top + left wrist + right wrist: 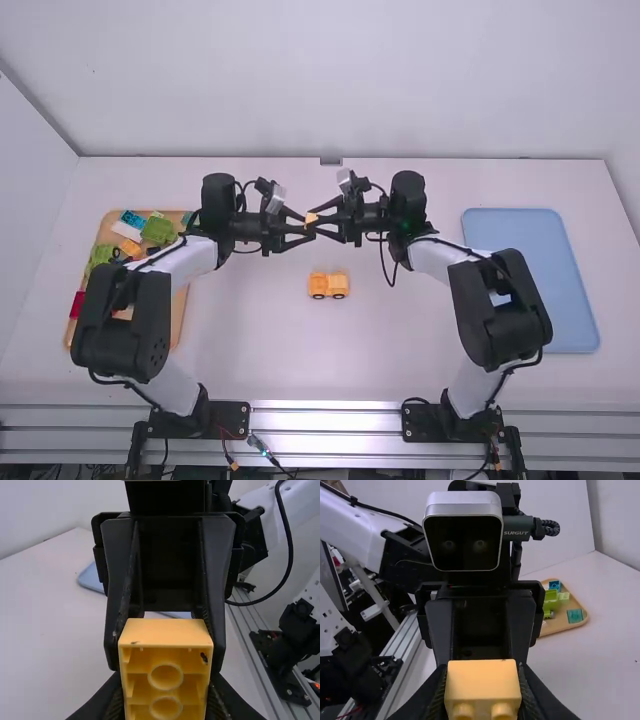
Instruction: Assemble lego blocks to make yellow taxi
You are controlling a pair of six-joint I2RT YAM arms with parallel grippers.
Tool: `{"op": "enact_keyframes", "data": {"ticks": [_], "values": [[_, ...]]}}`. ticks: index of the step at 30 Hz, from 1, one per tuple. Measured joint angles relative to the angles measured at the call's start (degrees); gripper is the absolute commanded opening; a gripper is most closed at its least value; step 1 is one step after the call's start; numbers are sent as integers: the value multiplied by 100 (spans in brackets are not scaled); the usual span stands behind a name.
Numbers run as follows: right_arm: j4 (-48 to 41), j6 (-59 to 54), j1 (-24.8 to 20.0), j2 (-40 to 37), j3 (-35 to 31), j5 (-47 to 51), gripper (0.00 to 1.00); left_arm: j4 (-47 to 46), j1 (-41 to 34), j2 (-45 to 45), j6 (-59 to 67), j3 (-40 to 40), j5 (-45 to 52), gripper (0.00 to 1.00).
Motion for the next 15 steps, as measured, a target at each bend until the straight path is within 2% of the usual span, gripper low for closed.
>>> {"op": "enact_keyframes", "data": {"ticks": [1, 2, 5, 7, 8, 10, 12, 15], "values": [[-2, -2, 0, 0, 0, -2, 23, 0, 0, 0, -2, 0, 0, 17], [2, -9, 0, 0, 0, -2, 22, 0, -2, 0, -4, 0, -2, 23], [-2, -9, 2, 0, 0, 11, 22, -20, -2, 0, 17, 0, -28, 52], [0, 13, 0, 0, 0, 15, 21, -63, -2, 0, 7, 0, -120, 61], [-2, 15, 0, 0, 0, 15, 20, -70, -2, 0, 22, 2, -179, 72], [-2, 17, 0, 0, 0, 17, 18, -76, -2, 0, 24, 0, -208, 83], [-26, 33, 0, 0, 0, 76, 18, -81, -2, 0, 63, 0, -254, 99], [-236, 26, 0, 0, 0, 293, 18, -90, -2, 0, 39, 0, -304, 99]]}}
